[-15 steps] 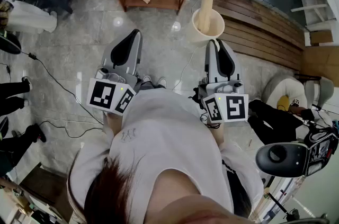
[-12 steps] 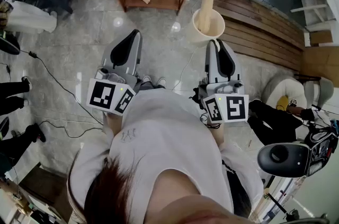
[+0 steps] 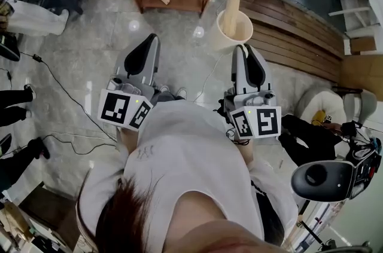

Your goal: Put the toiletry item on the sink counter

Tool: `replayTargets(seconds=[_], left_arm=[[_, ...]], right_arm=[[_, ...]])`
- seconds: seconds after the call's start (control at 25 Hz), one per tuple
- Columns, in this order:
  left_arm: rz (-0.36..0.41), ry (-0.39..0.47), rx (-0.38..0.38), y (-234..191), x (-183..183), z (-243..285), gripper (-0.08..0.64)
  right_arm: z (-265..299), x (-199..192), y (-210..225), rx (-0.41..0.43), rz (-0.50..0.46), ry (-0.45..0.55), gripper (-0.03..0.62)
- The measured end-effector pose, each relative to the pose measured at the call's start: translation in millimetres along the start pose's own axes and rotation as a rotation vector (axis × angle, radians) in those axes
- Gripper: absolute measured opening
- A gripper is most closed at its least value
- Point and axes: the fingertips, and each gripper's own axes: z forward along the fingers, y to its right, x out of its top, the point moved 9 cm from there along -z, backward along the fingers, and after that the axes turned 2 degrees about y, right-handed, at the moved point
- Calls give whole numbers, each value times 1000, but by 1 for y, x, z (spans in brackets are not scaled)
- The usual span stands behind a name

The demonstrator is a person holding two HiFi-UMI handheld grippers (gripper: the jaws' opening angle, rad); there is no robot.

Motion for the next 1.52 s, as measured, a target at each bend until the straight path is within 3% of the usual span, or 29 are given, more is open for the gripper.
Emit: replayTargets(seconds=[0.32,0.64,1.08,1.52], left_arm=[[-7,-10,7,1,-6,4,-15],[-18,-20,-5,-25,-8,24,-15],[8,7,-67,-117,27,82,-15],[-8,-3,-88,-175,26,121,-15]], right_arm=[[5,-2,7,13,-17,-3,48],[34,-9,11,-17,-19,-23,48],[126,0,-1,-92,-35,16,48],[185,-8,-3,-137,-32,16,48]])
